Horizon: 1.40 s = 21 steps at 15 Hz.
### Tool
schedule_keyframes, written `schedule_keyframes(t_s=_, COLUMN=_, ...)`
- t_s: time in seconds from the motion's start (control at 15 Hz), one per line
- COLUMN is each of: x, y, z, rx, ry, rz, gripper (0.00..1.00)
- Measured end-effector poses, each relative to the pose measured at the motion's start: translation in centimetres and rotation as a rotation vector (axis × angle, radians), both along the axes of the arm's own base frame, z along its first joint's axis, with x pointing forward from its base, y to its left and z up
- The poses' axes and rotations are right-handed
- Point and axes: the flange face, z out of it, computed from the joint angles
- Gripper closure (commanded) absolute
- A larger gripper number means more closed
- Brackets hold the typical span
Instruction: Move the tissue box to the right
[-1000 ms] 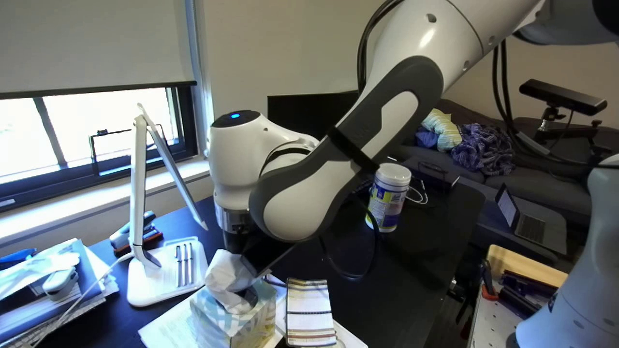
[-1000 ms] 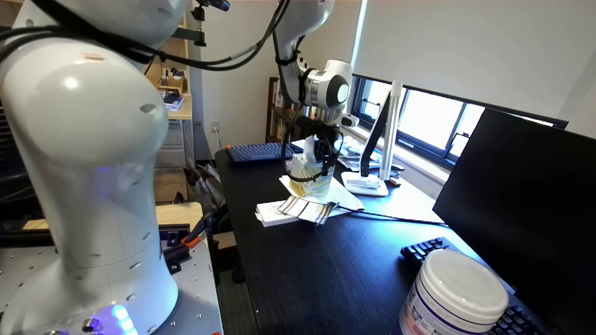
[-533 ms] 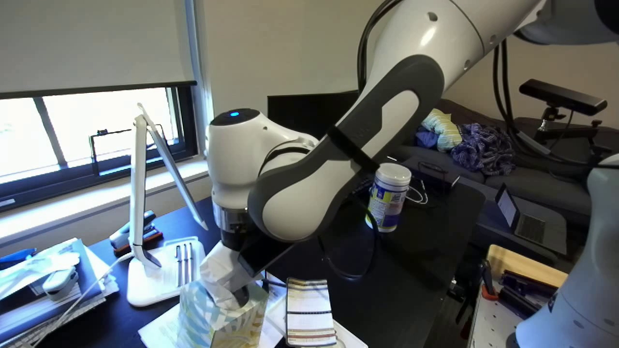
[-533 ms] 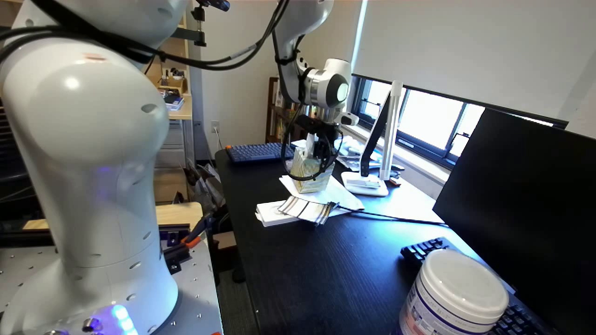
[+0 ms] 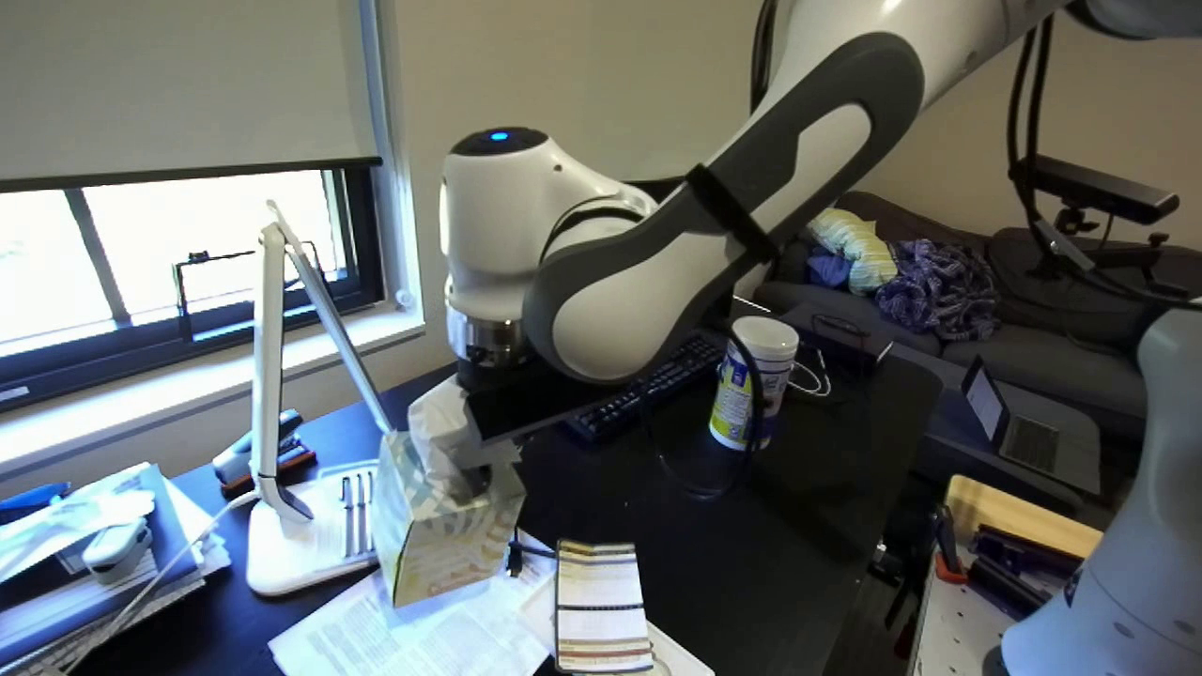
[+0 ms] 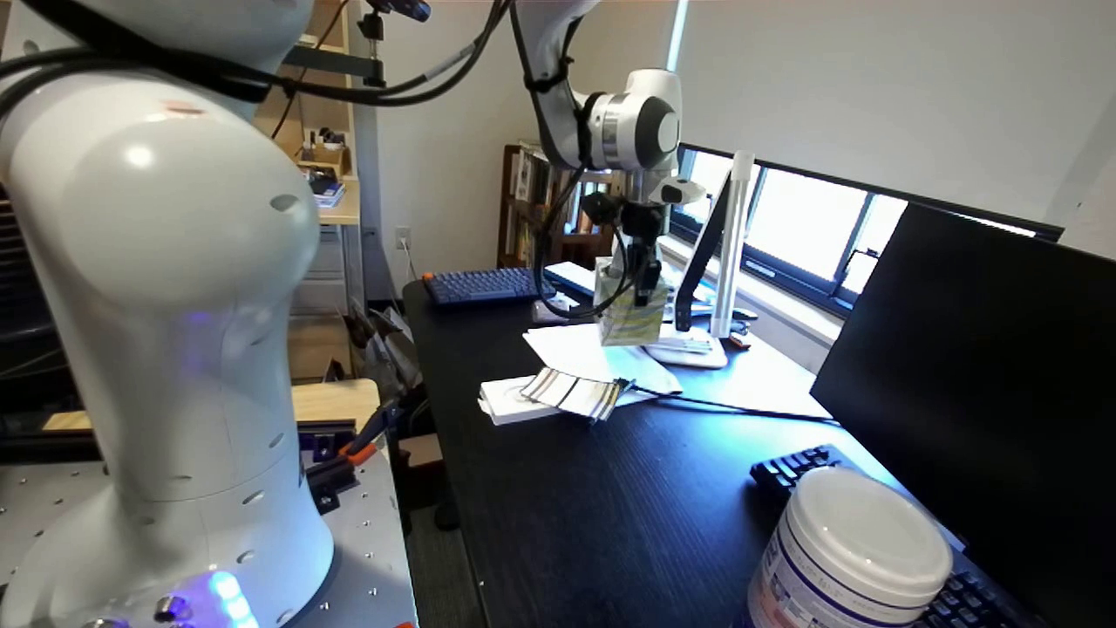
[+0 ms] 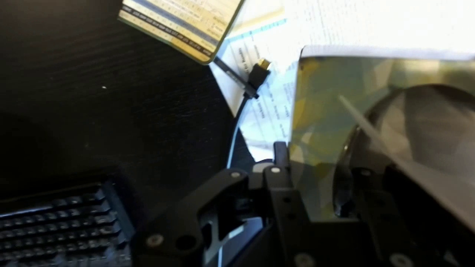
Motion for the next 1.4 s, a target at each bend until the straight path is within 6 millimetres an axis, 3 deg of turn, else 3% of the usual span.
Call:
schedule_keyframes(t_s=0.4, x=-5.2, y=-8.0, z=0.3, rx=-0.051, ry=0.063, rz=-0.312, gripper=0.94)
schedule_keyframes(t_s=1.0, x=-5.2, y=-8.6, z=0.3, rx=-0.049, ry=0.063, rz=-0.327, gripper=0.95)
schedule_keyframes(t_s=1.13, x=-4.7, y=-11.1, z=0.6, rx=-0.032, ry=0.065, rz=-0.414, gripper=0.95)
schedule_keyframes(t_s=1.4, x=-4.7, y=-20.5, z=0.4, rx=0.014, ry=0.089, rz=-0.646, gripper=0.95)
